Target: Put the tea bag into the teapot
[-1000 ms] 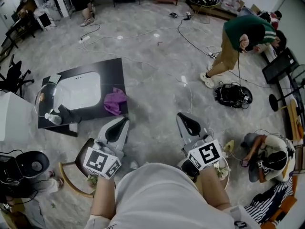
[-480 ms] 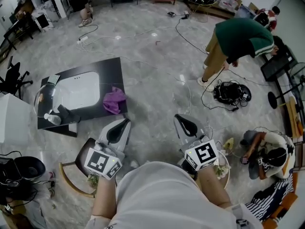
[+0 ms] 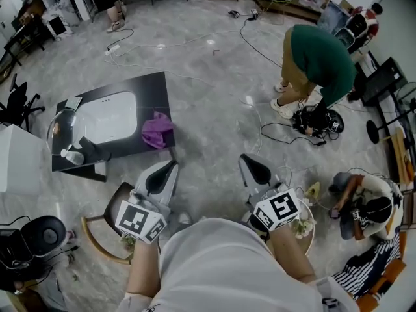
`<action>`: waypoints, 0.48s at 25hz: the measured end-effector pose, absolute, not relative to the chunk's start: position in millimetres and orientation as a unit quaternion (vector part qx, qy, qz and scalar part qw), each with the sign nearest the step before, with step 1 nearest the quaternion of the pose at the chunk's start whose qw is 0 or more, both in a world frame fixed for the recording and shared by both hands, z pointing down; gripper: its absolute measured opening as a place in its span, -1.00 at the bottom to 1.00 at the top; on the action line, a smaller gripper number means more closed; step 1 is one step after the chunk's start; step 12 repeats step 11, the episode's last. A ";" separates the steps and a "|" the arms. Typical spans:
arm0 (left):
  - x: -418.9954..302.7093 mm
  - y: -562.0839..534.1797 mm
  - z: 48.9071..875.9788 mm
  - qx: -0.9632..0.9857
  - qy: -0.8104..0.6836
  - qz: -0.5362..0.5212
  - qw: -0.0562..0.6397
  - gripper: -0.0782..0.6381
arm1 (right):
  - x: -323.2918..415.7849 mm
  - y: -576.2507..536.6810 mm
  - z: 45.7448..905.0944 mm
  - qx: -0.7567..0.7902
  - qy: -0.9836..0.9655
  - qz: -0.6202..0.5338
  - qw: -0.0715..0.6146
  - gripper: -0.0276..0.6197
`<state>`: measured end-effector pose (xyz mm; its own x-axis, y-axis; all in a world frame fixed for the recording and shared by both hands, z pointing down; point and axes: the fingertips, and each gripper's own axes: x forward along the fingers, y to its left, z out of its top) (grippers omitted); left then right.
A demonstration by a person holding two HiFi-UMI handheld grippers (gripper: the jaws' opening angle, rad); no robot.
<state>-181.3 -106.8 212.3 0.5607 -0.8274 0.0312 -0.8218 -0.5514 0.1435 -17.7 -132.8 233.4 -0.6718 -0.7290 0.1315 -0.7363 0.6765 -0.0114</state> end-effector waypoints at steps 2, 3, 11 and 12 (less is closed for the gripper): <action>-184.5 -103.2 213.8 0.879 -0.471 -0.021 0.074 -0.76 | -19.9 -129.3 233.7 0.400 -0.914 0.033 0.058 -0.91; -185.7 -101.3 214.4 0.878 -0.473 -0.021 0.076 -0.76 | -20.7 -127.6 233.4 0.399 -0.915 0.033 0.059 -0.91; -186.5 -86.9 219.7 0.874 -0.478 -0.022 0.083 -0.76 | -23.1 -113.3 236.1 0.389 -0.918 0.038 0.064 -0.91; -186.5 -86.9 219.7 0.874 -0.478 -0.022 0.083 -0.76 | -23.1 -113.3 236.1 0.389 -0.918 0.038 0.064 -0.91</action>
